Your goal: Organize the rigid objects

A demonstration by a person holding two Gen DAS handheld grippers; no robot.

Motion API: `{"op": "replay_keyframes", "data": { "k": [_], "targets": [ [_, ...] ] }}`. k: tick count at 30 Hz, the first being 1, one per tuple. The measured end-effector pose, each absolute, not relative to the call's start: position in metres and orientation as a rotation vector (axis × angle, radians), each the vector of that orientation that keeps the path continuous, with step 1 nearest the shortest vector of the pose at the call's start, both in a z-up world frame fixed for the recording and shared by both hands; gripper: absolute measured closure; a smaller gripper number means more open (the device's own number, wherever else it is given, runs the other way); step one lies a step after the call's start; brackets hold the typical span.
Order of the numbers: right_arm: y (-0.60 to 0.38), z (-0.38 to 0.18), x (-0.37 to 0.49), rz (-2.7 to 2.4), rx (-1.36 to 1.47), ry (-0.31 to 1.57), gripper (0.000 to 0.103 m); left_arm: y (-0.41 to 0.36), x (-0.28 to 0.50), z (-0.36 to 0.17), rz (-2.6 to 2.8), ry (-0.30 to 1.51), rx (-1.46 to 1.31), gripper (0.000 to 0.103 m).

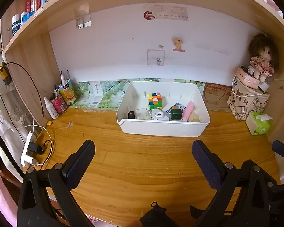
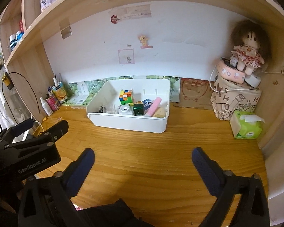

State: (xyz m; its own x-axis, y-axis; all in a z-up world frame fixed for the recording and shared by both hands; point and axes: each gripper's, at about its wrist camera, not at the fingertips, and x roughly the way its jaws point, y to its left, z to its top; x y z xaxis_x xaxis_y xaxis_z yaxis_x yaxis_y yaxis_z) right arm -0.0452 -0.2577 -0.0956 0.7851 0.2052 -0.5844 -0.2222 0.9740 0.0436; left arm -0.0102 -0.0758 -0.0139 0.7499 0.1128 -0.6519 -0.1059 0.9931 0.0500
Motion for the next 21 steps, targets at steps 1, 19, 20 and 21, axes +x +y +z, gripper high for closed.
{"op": "replay_keyframes", "data": {
  "k": [1,19,20,21],
  "targets": [
    [-0.258,-0.095,-0.045,0.231,-0.027,0.627,0.0,-0.076,-0.01,-0.014,0.117,0.714,0.01,0.001],
    [-0.262,-0.1,-0.036,0.227,-0.022,0.652,0.0,-0.084,-0.003,-0.017,0.11,0.728,0.017,0.001],
    [-0.263,-0.1,-0.036,0.225,-0.022,0.653,0.0,-0.084,-0.002,-0.018,0.108,0.73,0.018,0.001],
    [-0.263,-0.101,-0.035,0.225,-0.021,0.655,0.0,-0.085,-0.001,-0.018,0.108,0.731,0.02,0.001]
  ]
}}
